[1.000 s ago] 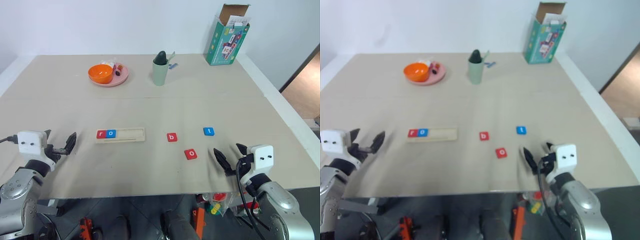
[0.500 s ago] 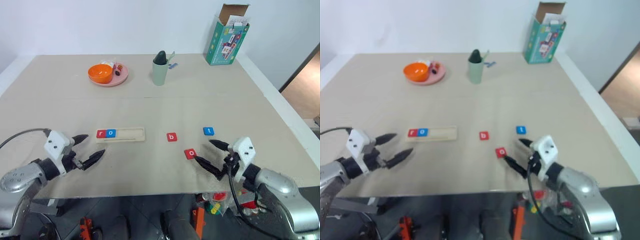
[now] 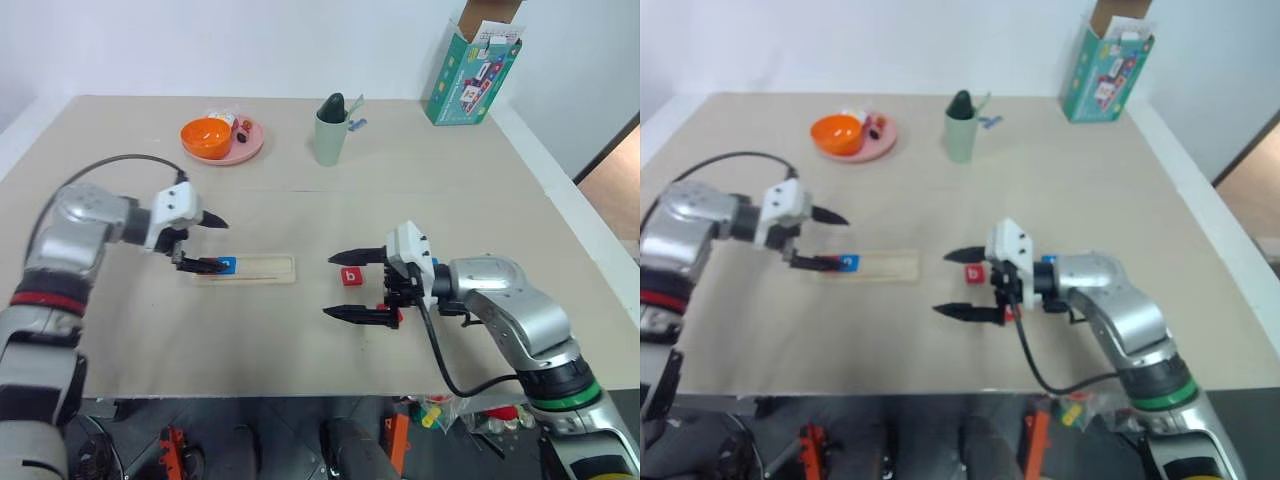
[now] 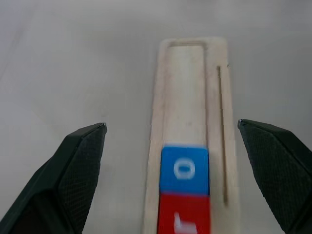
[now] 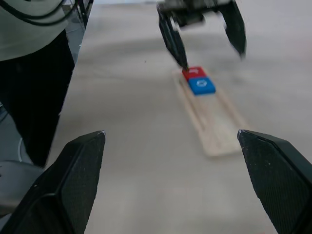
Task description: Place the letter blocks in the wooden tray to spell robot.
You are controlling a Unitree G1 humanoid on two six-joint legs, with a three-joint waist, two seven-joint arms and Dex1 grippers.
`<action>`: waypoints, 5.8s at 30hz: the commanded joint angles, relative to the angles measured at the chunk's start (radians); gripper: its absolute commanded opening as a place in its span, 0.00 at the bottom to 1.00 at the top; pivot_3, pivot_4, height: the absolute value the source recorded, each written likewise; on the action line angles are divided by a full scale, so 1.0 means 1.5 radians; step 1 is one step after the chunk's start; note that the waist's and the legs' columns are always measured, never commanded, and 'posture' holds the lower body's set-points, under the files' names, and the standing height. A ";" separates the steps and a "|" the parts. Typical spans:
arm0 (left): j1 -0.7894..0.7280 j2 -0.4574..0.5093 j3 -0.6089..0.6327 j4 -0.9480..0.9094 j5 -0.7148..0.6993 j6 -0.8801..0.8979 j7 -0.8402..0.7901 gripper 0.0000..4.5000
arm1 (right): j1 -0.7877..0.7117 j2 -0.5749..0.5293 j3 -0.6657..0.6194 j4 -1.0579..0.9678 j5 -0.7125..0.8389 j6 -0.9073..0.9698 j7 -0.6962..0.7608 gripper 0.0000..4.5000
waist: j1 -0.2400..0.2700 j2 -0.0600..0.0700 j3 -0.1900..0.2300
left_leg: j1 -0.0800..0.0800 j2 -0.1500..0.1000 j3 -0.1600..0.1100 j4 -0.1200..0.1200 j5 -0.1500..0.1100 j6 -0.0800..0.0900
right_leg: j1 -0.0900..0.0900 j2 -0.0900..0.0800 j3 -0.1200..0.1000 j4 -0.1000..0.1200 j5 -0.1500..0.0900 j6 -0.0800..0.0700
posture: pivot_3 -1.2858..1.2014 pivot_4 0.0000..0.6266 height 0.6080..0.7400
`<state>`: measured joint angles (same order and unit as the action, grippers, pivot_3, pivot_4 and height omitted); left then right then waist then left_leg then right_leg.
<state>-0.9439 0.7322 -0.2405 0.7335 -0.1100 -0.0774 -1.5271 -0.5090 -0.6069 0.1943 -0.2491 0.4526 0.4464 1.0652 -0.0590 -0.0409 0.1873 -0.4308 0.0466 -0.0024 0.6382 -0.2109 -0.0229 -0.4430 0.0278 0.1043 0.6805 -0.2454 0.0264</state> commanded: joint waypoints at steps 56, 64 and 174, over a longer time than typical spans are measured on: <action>-0.116 -0.072 0.006 0.303 0.151 -0.091 -0.029 0.57 | 0.061 0.034 -0.013 -0.029 -0.067 -0.045 -0.095 1.00 | 0.006 0.000 0.000 | 0.002 0.001 -0.004 0.011 0.001 0.003 | 0.005 0.002 -0.003 0.007 0.002 0.004 | 0.52 0.24 1.00; -0.120 -0.069 0.024 0.275 0.136 -0.092 -0.038 0.99 | 0.057 0.035 -0.010 -0.026 -0.068 -0.045 -0.092 1.00 | 0.006 0.000 0.000 | 0.003 0.001 -0.004 0.012 0.003 0.003 | 0.005 0.002 -0.003 0.010 0.002 0.004 | 0.52 0.24 1.00; 0.105 -0.127 -0.078 -0.265 0.124 0.231 0.032 0.71 | 0.063 0.042 -0.007 0.008 -0.108 -0.083 -0.078 1.00 | -0.009 0.003 -0.002 | 0.005 0.000 -0.003 0.010 0.008 0.001 | 0.005 0.002 0.000 0.012 0.004 0.004 | 0.52 0.24 1.00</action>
<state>-0.7998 0.5318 -0.3394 0.3535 0.0619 0.2396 -1.4935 -0.4001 -0.5471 0.1961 -0.2290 0.2886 0.3413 0.9469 -0.0724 -0.0368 0.1842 -0.4227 0.0462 -0.0076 0.6532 -0.1985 -0.0217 -0.4351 0.0314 0.1037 0.6980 -0.2388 0.0329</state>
